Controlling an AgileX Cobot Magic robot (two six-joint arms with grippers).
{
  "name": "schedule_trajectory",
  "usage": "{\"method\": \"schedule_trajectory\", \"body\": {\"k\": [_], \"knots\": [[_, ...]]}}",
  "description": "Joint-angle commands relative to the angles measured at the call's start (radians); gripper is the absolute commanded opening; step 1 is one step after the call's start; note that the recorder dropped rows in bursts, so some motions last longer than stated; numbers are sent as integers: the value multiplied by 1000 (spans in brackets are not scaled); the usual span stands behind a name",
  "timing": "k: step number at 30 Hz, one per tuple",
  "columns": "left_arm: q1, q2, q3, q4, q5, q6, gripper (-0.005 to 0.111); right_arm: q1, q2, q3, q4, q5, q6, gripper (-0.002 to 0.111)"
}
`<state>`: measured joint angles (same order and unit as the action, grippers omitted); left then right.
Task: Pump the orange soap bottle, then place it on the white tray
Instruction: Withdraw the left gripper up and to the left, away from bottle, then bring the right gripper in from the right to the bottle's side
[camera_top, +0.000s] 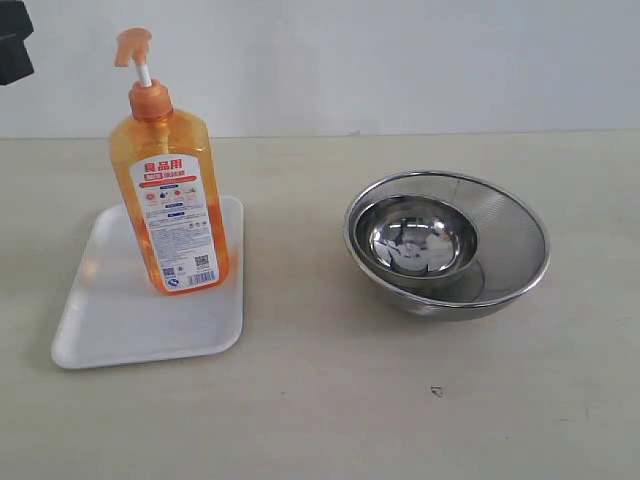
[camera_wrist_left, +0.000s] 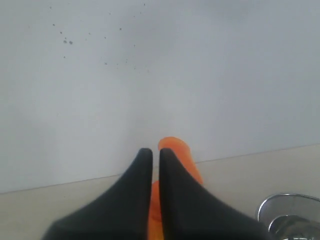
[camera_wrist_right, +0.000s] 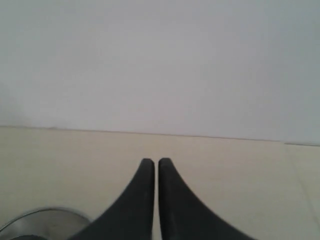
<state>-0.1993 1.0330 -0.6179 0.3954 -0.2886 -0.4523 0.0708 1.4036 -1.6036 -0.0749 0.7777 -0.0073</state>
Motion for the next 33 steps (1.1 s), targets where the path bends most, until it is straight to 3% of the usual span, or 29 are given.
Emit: {"method": "schedule_trajectory", "body": {"k": [1,5,7,10,14,16,21,27,33], "knots": [[2,-7,-4,5,71,59,5,-2,73,-2,270,-21,-225,0],[36,31,-4,5,124,90,5,-2,170,-2,774,42,-687,0],[78,90,-4,5,109,86,5,-1,222,-2,906,117,-828,0],[108,184,-4,5,50,72,5,14,288,-2,944,157,-846,0],[109,327,-7,5,-184,119,5,151,384,-2,942,183,-946,0],[135,398,-40,5,-188,140,5,234,430,-2,915,148,-953,0],[253,475,-109,41,-183,127,5,329,479,25,895,36,-956,0],[306,520,-186,371,-201,-83,5,392,479,143,897,-171,-978,0],[329,608,-245,716,-368,-258,5,493,479,205,994,-266,-1108,0]]}}
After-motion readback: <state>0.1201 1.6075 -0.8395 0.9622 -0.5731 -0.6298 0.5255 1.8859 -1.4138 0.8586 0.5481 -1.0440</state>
